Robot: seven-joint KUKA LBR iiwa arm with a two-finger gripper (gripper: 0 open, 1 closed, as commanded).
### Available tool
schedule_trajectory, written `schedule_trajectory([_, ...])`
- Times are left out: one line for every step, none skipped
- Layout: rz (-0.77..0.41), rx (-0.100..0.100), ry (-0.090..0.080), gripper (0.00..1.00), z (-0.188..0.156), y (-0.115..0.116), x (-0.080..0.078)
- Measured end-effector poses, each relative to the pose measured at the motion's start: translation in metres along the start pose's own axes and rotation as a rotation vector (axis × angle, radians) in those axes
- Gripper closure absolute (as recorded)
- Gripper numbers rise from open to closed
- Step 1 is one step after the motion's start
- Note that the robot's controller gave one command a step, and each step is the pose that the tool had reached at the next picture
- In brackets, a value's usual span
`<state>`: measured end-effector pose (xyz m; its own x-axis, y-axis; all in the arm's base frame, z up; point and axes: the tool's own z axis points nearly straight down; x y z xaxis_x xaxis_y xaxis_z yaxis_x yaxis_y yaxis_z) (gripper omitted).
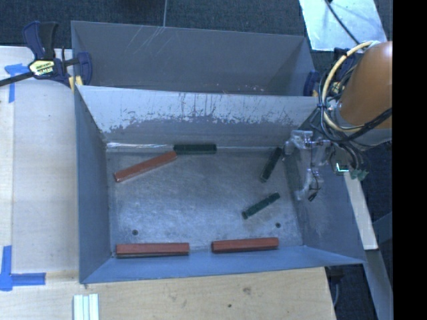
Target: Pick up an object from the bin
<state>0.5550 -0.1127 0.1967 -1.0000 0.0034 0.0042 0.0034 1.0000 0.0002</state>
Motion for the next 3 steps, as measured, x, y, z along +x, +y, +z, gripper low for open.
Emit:
schedule_trajectory([-0.162, 0.0, -0.002, 0.0, 0.121, -0.028, -0.021])
schedule_trajectory([-0.306, 0.0, -0.01, 0.0, 0.125, 0.046, 0.013])
schedule_trajectory([-0.304, 0.004, -0.021, 1.0, 0.122, 0.044, 0.01])
